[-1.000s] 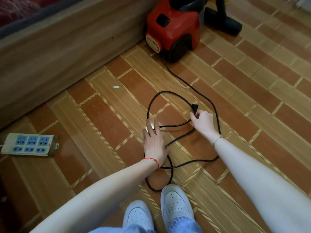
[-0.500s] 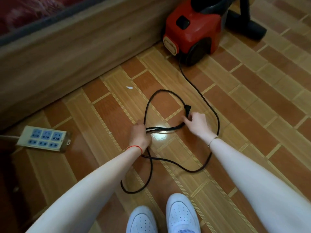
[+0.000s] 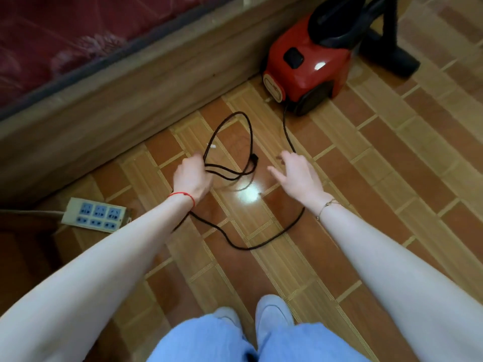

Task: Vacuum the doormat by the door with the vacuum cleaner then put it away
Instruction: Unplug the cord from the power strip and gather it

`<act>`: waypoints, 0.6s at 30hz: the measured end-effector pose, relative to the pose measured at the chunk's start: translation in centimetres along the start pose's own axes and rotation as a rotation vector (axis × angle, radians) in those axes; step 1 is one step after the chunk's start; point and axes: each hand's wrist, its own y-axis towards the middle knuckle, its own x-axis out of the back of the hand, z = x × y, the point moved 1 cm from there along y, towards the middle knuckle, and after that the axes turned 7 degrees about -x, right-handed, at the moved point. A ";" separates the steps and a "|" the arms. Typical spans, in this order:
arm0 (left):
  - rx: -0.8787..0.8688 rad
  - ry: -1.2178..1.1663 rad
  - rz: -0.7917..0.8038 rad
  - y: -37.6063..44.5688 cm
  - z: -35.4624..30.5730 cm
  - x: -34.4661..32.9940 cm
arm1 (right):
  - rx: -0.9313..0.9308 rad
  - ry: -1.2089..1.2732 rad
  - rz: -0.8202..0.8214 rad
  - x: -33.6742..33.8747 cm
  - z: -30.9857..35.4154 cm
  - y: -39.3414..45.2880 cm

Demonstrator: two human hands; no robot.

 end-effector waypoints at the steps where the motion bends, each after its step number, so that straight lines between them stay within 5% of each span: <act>1: 0.012 0.009 0.003 -0.3 -1.0 1.7 | -0.006 0.014 0.012 1.7 0.7 -0.4; 9: 0.197 -0.224 0.146 -2.8 -8.6 15.8 | -0.035 0.075 0.031 18.5 5.4 -4.4; 18: 0.119 -0.257 0.095 -4.5 -18.0 29.7 | -0.066 0.099 -0.010 37.0 9.1 -6.3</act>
